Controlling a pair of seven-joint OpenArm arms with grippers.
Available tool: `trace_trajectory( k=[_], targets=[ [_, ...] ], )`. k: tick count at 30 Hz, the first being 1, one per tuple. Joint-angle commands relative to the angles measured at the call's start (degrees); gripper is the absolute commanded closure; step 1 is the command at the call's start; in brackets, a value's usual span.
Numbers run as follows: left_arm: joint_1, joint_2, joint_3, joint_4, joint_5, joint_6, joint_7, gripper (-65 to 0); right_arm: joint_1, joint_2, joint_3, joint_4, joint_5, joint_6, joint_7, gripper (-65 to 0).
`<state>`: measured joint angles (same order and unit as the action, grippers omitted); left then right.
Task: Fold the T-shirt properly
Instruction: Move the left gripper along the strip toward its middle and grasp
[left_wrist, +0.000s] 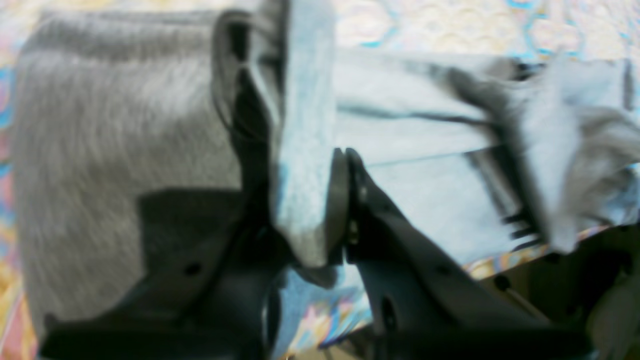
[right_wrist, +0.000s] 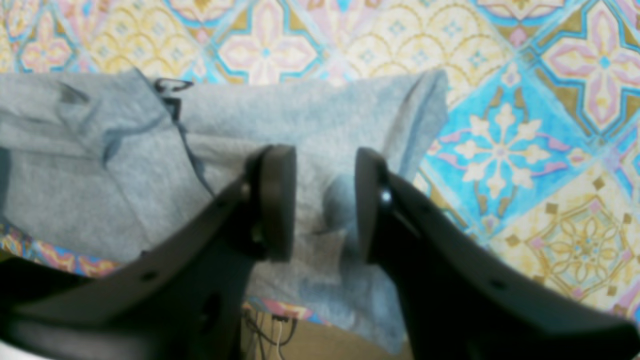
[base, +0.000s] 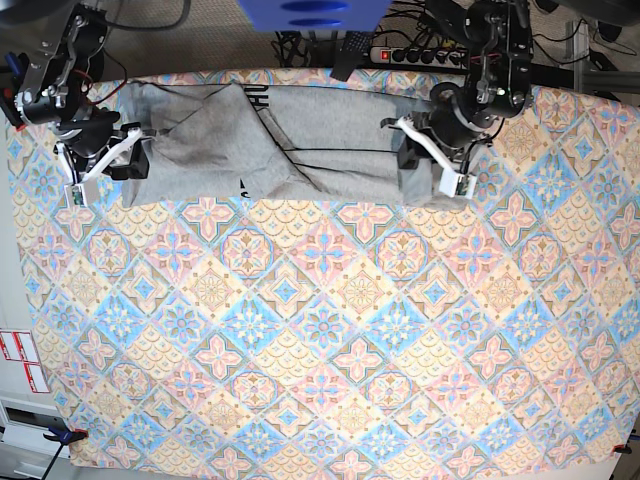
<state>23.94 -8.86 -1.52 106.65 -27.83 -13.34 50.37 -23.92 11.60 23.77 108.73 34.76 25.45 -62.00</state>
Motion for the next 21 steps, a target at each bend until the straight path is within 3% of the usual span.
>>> trace_trajectory(
  k=[1, 7, 16, 21],
  targets=[
    [-0.78, 0.47, 0.68, 1.17, -0.69, -0.15, -1.01, 0.0, -0.03, 0.84, 0.54, 0.94, 0.53, 0.17, 0.85, -20.1],
    [-1.92, 3.63, 3.23, 0.91, -0.43, -0.06, -0.83, 0.0, -0.03, 0.84, 0.27, 0.94, 0.53, 0.17, 0.85, -20.2],
    [-1.83, 3.63, 7.54, 0.91, -0.43, -0.06, -0.66, 0.0, -0.03, 0.84, 0.27, 0.94, 0.53, 0.17, 0.85, -20.2],
    [-2.19, 3.54, 7.10, 0.91, -0.60, -0.06, 4.53, 0.0, -0.03, 0.84, 0.36, 0.94, 0.53, 0.17, 0.85, -20.2]
  ],
)
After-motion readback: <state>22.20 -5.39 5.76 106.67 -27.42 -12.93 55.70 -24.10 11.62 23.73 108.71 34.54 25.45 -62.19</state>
